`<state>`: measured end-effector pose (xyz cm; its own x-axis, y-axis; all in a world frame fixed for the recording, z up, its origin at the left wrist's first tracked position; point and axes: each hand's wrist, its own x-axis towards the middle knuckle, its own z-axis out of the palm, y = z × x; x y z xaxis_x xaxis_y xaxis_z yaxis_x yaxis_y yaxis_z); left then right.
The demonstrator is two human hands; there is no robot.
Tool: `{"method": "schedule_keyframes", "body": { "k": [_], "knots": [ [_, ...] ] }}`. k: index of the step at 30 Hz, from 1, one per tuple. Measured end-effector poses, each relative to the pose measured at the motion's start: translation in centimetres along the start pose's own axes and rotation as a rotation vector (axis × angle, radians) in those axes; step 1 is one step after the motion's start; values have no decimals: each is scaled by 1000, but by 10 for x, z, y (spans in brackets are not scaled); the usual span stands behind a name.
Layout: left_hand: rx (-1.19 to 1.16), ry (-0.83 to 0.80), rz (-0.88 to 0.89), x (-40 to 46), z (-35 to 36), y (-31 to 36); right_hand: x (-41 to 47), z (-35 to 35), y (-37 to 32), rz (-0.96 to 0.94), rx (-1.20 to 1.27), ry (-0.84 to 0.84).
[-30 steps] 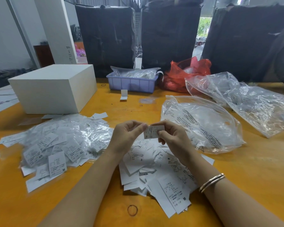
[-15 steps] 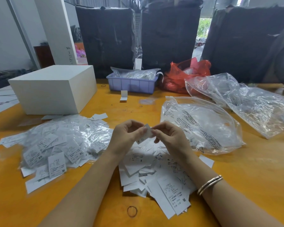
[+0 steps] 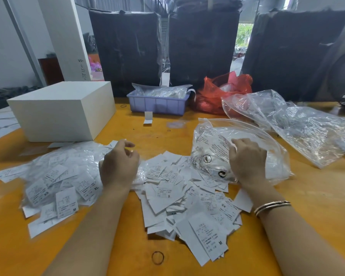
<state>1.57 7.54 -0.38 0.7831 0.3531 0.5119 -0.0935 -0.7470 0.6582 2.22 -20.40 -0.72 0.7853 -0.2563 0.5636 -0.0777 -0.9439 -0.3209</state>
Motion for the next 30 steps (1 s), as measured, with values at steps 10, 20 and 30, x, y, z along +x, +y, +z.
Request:
{"method": "schedule_keyframes", "body": {
  "k": [10,20,30],
  "knots": [
    [430,-50,185,-5,3,-2,2,15,8,70,-283,-207],
    [64,-194,378,-21,19,15,4,14,18,327,256,-79],
    [-50,-269,422,-25,20,21,-10,1,-6,-39,442,256]
  ]
}}
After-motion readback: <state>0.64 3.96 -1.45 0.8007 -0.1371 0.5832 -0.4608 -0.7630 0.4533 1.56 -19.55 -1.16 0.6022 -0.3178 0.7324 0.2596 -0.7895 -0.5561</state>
